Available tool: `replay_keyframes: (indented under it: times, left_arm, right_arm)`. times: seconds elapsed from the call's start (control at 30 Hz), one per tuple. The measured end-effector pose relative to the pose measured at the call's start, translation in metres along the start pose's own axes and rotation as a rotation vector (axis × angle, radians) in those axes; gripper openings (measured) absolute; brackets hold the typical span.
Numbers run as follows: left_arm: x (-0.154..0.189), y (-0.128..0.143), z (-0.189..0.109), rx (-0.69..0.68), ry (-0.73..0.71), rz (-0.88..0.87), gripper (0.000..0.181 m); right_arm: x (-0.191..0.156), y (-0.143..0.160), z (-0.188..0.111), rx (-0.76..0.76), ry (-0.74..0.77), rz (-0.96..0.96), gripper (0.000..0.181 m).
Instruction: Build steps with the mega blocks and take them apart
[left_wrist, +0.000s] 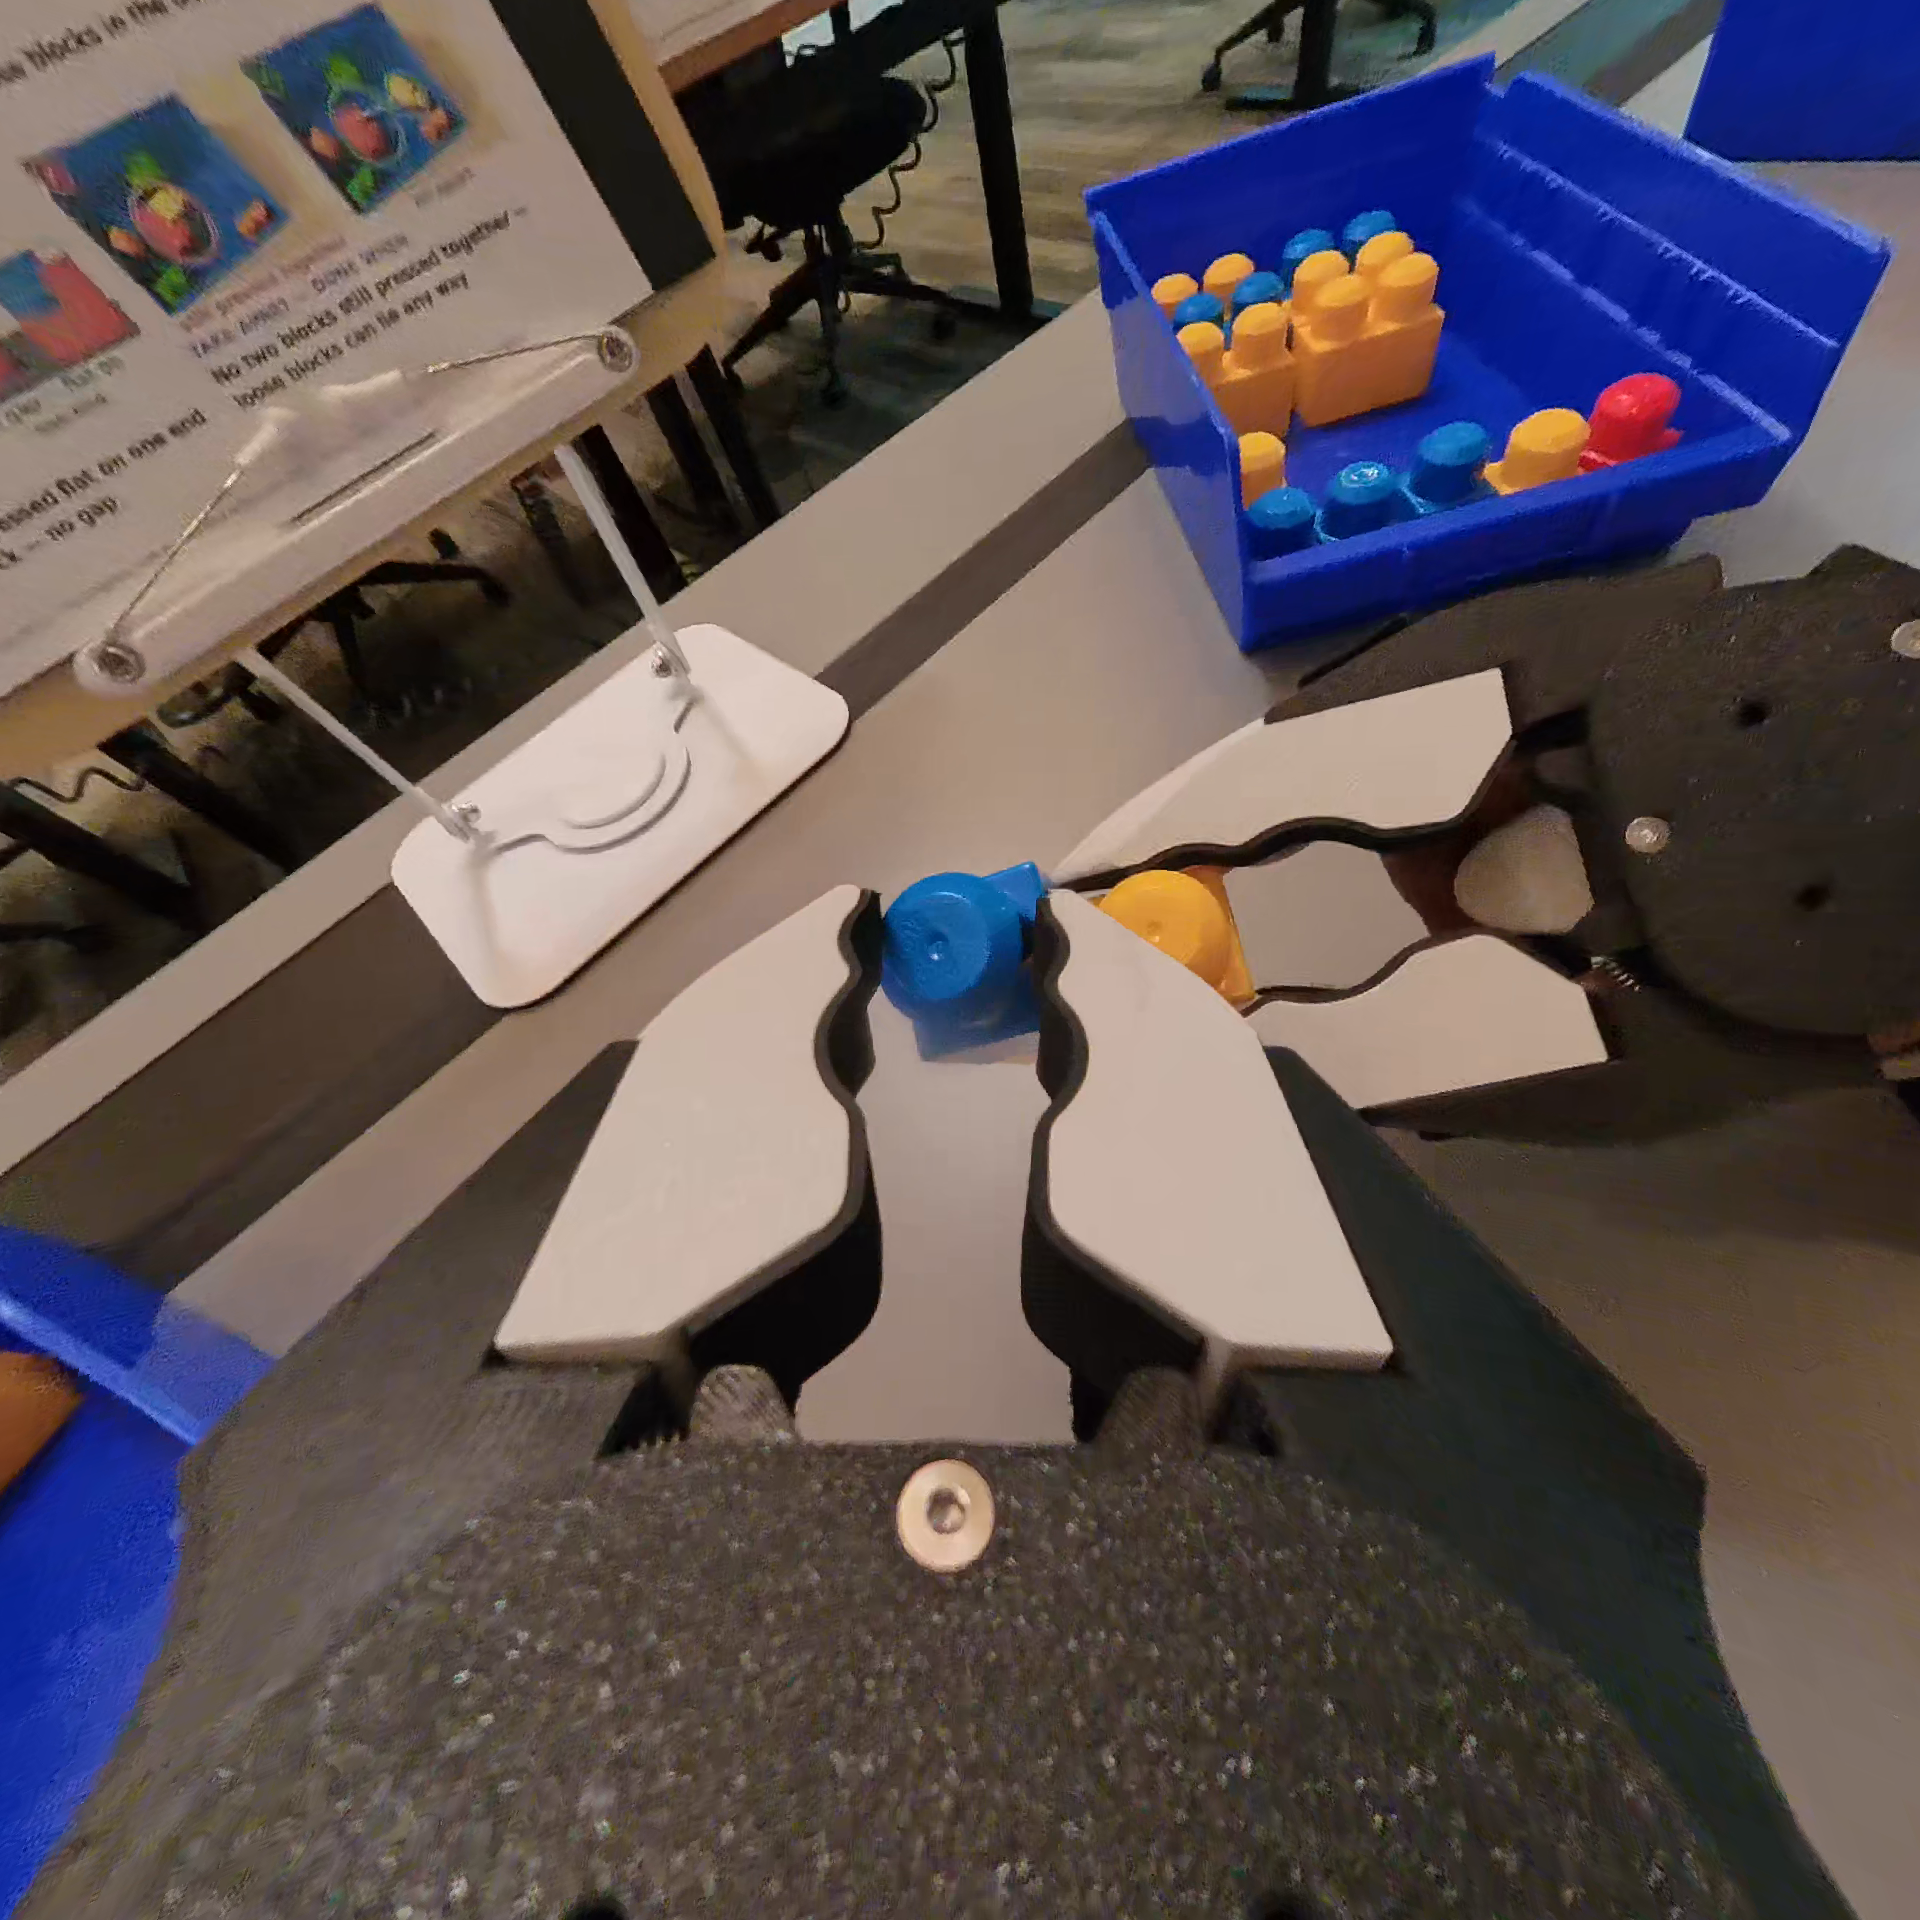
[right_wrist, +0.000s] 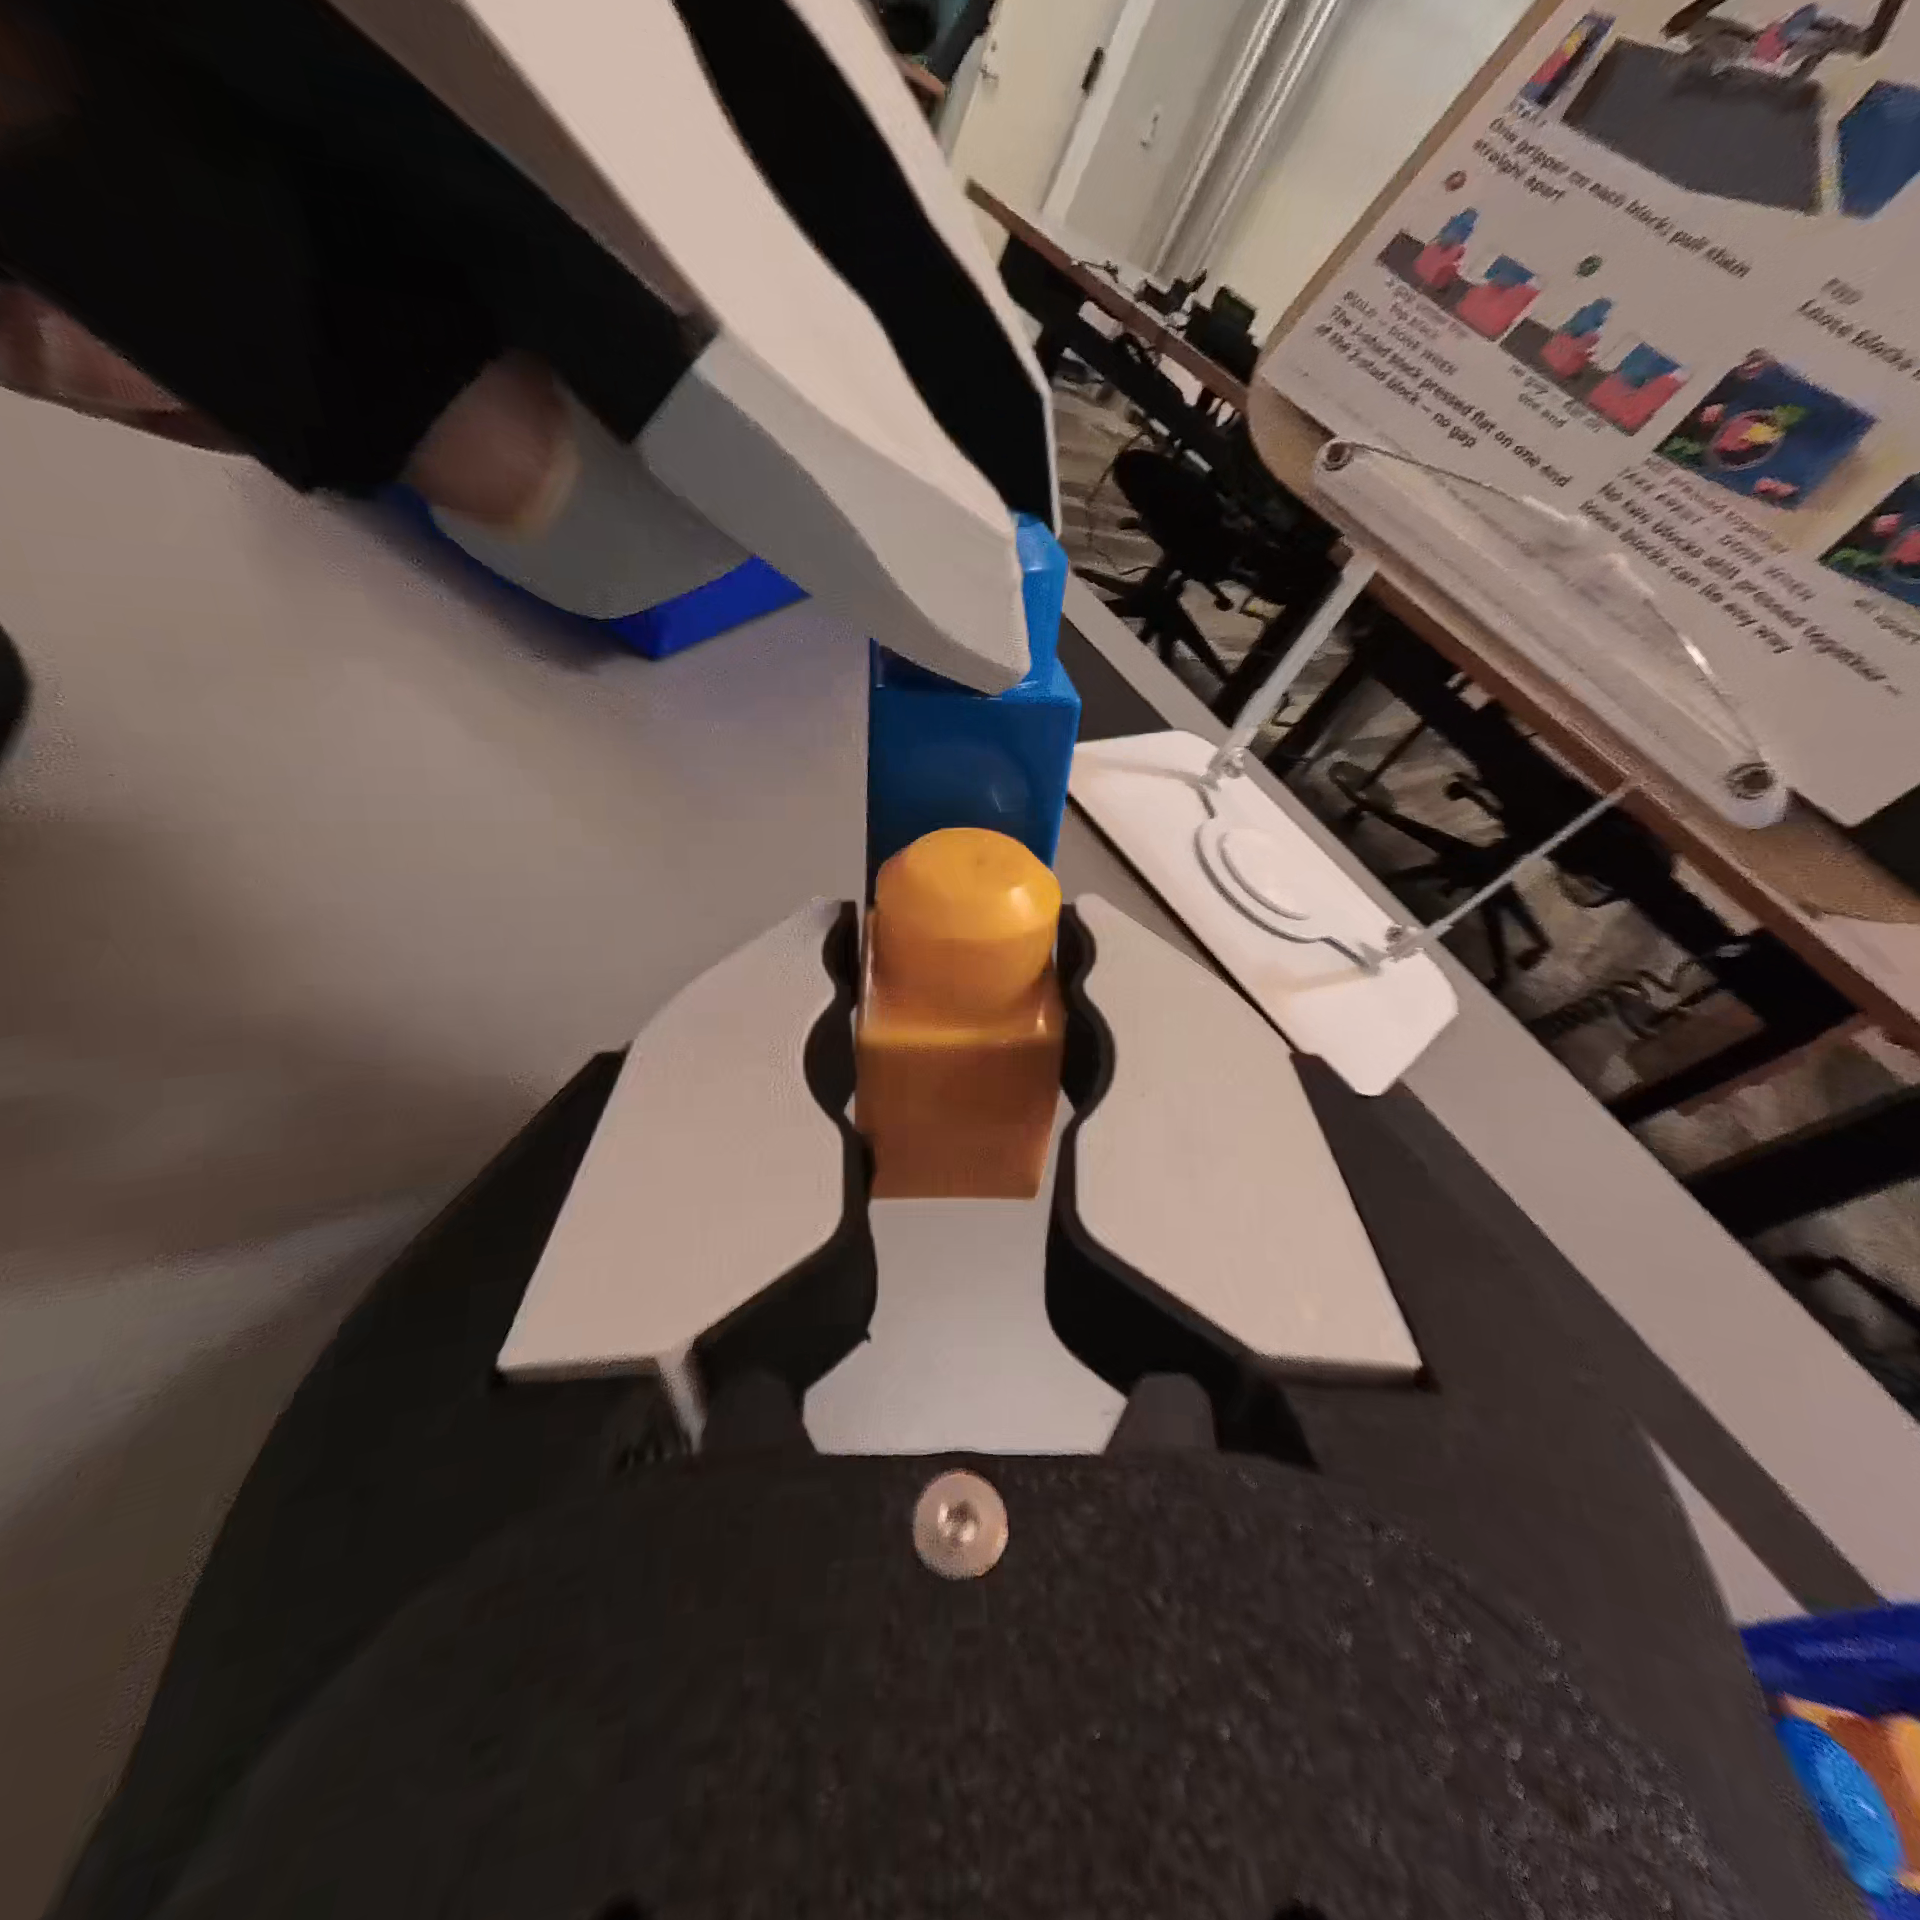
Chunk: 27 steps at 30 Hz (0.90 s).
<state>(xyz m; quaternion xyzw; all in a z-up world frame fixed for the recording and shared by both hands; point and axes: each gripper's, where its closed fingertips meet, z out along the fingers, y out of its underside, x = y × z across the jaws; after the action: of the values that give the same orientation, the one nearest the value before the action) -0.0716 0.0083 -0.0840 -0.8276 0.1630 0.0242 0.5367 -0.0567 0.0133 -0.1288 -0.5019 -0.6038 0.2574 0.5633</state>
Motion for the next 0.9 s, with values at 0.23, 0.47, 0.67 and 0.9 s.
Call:
replay_keyframes:
  times: [0.23, 0.47, 0.67, 0.9]
  left_arm:
    - [0.027, -0.015, 0.000, 0.204, 0.310, -0.118, 0.072]
    - [0.048, -0.004, -0.008, 0.399, 0.694, -0.386, 0.070]
    - [0.063, -0.014, -0.018, 0.480, 0.762, -0.376, 0.047]
    - [0.065, -0.007, -0.026, 0.433, 0.777, -0.273, 0.036]
  right_arm:
    - [0.014, -0.010, -0.017, 0.154, -0.099, 0.212, 0.036]
    - [0.024, -0.044, -0.052, 0.489, -0.375, 0.634, 0.036]
    - [0.014, -0.061, -0.067, 0.616, -0.570, 0.783, 0.036]
    - [0.000, -0.054, -0.063, 0.529, -0.621, 0.709, 0.036]
